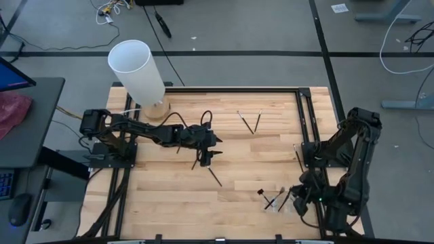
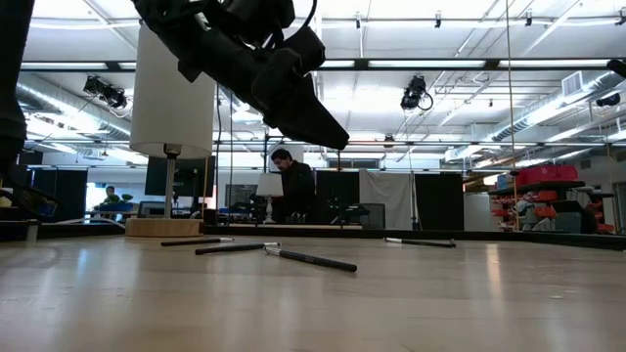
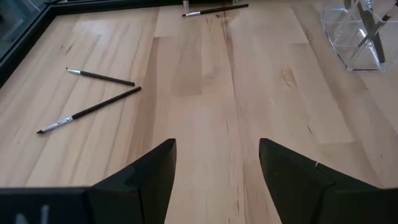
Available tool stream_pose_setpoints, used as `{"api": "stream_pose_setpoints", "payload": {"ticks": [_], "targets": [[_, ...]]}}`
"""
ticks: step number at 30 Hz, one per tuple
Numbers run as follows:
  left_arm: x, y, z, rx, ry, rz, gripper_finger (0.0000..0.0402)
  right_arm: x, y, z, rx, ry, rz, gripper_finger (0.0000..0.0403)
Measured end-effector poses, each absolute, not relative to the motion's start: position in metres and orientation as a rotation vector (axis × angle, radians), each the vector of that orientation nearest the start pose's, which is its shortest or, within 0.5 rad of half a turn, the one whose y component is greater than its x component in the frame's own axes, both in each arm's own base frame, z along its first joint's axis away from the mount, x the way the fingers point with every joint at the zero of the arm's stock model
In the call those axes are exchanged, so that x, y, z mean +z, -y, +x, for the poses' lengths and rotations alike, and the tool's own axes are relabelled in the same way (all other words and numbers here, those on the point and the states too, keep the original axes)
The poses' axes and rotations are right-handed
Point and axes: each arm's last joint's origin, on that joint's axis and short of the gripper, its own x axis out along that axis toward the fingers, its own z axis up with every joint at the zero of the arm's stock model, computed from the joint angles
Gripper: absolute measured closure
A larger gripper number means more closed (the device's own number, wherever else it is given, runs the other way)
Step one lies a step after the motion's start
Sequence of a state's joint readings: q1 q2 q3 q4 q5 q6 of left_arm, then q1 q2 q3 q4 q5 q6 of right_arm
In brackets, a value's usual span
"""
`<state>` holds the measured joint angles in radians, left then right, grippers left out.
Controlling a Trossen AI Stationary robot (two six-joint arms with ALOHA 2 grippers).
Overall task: Pick & Place Makeup Supplies
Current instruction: Put the silver makeup brush into the transparent organizer
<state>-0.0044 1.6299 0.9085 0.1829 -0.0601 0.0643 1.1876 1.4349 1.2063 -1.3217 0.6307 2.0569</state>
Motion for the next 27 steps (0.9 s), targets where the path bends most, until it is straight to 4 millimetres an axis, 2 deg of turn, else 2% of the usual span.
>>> {"api": "stream_pose_setpoints", "payload": {"ticks": [11, 20, 27], "targets": [[0.201, 0.0, 0.342, 0.037, -0.541, 0.08, 0.017, 0.239, -0.219, 0.11, -0.541, -0.873, 0.746, 0.0399], [0.201, 0.0, 0.342, 0.037, -0.541, 0.08, 0.017, 0.238, -0.219, 0.11, -0.554, -0.864, 0.776, 0.0392], [0.2, 0.0, 0.342, 0.037, -0.543, 0.08, 0.017, 0.238, -0.221, 0.111, -0.542, -0.863, 0.797, 0.0366]]}}
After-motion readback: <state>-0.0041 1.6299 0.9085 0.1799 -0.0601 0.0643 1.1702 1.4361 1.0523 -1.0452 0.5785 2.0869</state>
